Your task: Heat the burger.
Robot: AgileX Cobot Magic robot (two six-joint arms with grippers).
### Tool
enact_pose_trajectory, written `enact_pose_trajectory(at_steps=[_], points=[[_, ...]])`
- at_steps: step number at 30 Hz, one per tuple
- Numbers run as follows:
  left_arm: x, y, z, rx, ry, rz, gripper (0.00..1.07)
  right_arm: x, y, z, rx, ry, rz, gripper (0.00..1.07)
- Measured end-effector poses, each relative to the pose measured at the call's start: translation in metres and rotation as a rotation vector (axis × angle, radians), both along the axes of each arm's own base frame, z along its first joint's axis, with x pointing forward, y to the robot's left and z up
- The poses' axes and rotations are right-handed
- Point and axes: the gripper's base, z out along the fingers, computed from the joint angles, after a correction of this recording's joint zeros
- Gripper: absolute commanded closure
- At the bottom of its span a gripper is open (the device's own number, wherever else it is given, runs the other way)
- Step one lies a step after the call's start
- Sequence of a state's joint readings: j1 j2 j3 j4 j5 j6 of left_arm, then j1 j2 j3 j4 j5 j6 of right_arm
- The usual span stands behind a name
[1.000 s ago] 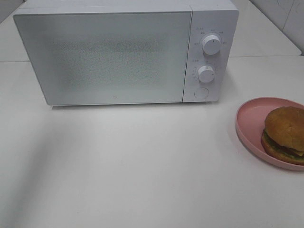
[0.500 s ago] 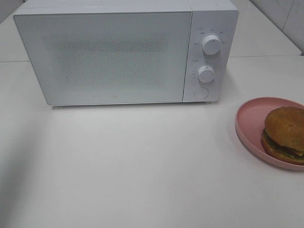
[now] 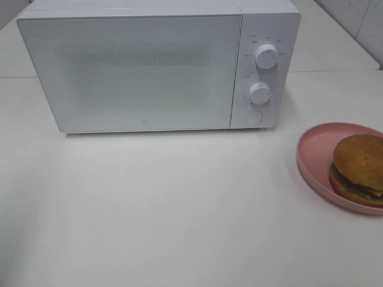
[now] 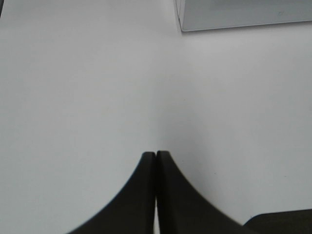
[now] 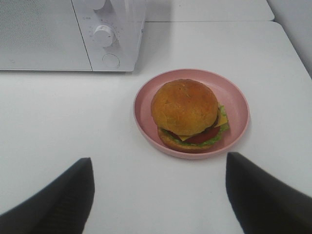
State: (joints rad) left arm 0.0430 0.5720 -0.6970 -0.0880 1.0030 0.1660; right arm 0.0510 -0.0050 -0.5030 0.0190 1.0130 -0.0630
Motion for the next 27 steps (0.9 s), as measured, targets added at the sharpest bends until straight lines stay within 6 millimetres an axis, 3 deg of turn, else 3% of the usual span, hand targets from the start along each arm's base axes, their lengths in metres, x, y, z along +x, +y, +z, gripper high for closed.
enact_pose_trajectory(at_steps=[9, 21, 27], points=[[-0.051, -0.005, -0.012, 0.011, -0.204, -0.046, 1.06, 0.000, 0.000, 0.000, 0.000, 0.000, 0.000, 0.36], [-0.092, -0.012, -0.030, -0.033, -0.391, -0.079, 1.06, 0.000, 0.000, 0.000, 0.000, 0.000, 0.000, 0.36], [-0.094, -0.013, -0.032, -0.033, -0.390, -0.083, 1.06, 0.000, 0.000, 0.000, 0.000, 0.000, 0.000, 0.36]])
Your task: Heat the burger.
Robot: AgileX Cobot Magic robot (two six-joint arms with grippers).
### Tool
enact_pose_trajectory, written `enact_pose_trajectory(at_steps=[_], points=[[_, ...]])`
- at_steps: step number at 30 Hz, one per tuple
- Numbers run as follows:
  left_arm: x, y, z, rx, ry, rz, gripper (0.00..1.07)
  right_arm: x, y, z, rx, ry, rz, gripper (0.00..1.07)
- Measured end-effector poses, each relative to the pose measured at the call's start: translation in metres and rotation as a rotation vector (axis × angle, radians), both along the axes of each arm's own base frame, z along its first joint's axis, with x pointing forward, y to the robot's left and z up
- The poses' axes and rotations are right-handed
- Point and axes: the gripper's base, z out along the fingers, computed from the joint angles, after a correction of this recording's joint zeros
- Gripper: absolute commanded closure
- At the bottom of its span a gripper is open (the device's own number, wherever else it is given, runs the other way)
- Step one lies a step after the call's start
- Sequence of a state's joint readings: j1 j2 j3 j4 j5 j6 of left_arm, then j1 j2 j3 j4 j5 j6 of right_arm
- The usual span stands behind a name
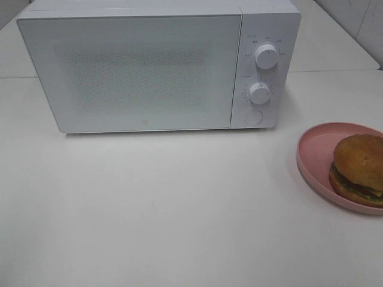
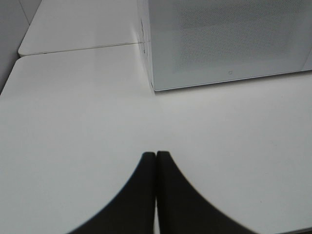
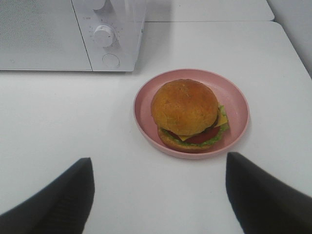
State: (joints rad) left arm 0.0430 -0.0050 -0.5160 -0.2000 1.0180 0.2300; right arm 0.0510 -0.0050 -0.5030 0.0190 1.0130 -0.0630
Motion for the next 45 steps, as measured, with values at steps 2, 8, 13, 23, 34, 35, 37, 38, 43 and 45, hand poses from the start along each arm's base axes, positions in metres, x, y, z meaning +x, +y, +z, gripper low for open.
enact_pose_trajectory(at_steps=[2, 8, 13, 23, 34, 35, 37, 38, 43, 45], points=[[0.0000, 0.0007, -0.0001, 0.007, 0.000, 0.005, 1.06, 0.0000, 0.0000, 0.0000, 0.001, 0.000, 0.000, 0.36], [0.0013, 0.0030, -0.0062, 0.034, 0.035, 0.020, 1.06, 0.0000, 0.0000, 0.0000, 0.001, 0.000, 0.000, 0.36], [0.0014, 0.0034, -0.0066, 0.038, 0.037, 0.023, 1.06, 0.0000, 0.0000, 0.0000, 0.001, 0.000, 0.000, 0.36], [0.0012, 0.0037, -0.0066, 0.040, 0.037, 0.002, 1.06, 0.0000, 0.0000, 0.0000, 0.001, 0.000, 0.000, 0.36], [0.0011, 0.0037, -0.0066, 0.040, 0.037, 0.001, 1.06, 0.0000, 0.0000, 0.0000, 0.001, 0.000, 0.000, 0.36], [0.0011, 0.0037, -0.0066, 0.040, 0.037, 0.001, 1.06, 0.0000, 0.0000, 0.0000, 0.001, 0.000, 0.000, 0.36], [0.0011, 0.0037, -0.0066, 0.040, 0.037, 0.001, 1.06, 0.0000, 0.0000, 0.0000, 0.001, 0.000, 0.000, 0.36], [0.0011, 0.0037, -0.0066, 0.040, 0.037, 0.001, 1.06, 0.0000, 0.0000, 0.0000, 0.001, 0.000, 0.000, 0.36], [0.0011, 0.0037, -0.0066, 0.040, 0.037, 0.001, 1.06, 0.0000, 0.0000, 0.0000, 0.001, 0.000, 0.000, 0.36], [0.0011, 0.0037, -0.0066, 0.040, 0.037, 0.001, 1.06, 0.0000, 0.0000, 0.0000, 0.001, 0.000, 0.000, 0.36]])
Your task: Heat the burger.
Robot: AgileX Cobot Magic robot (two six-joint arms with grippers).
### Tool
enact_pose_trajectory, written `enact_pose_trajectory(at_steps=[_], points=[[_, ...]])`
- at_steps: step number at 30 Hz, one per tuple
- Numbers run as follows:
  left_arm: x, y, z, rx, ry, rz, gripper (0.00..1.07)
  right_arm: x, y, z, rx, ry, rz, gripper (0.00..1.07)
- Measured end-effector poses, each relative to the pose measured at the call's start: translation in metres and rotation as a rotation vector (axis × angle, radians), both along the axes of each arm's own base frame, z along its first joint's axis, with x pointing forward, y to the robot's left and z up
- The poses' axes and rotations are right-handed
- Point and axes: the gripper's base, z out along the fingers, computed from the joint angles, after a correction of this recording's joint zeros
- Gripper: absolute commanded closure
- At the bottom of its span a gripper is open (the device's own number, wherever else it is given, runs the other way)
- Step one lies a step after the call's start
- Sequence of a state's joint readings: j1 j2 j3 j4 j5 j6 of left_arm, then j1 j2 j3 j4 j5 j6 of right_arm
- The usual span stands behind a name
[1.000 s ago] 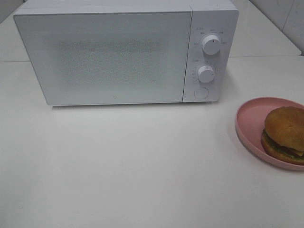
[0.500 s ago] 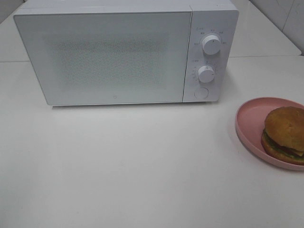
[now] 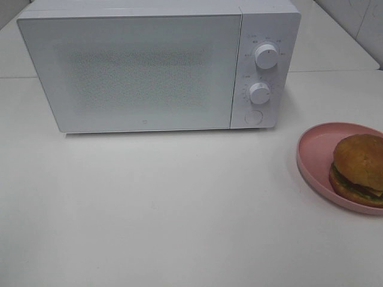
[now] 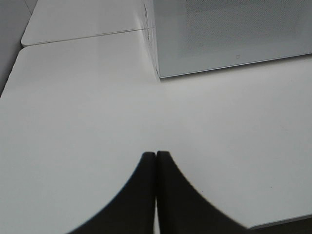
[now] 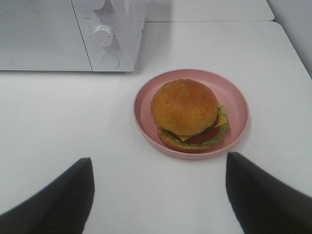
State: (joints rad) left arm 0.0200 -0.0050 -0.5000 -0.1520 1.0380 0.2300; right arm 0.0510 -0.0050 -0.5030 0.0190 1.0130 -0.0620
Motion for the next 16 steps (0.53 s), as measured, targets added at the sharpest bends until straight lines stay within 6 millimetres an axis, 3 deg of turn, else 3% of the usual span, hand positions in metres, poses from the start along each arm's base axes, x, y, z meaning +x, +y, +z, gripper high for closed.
enact_pose_trajectory(at_steps=[16], points=[[0.0000, 0.0000, 0.0000, 0.000, 0.000, 0.000, 1.06, 0.0000, 0.0000, 0.0000, 0.000, 0.000, 0.000, 0.36]])
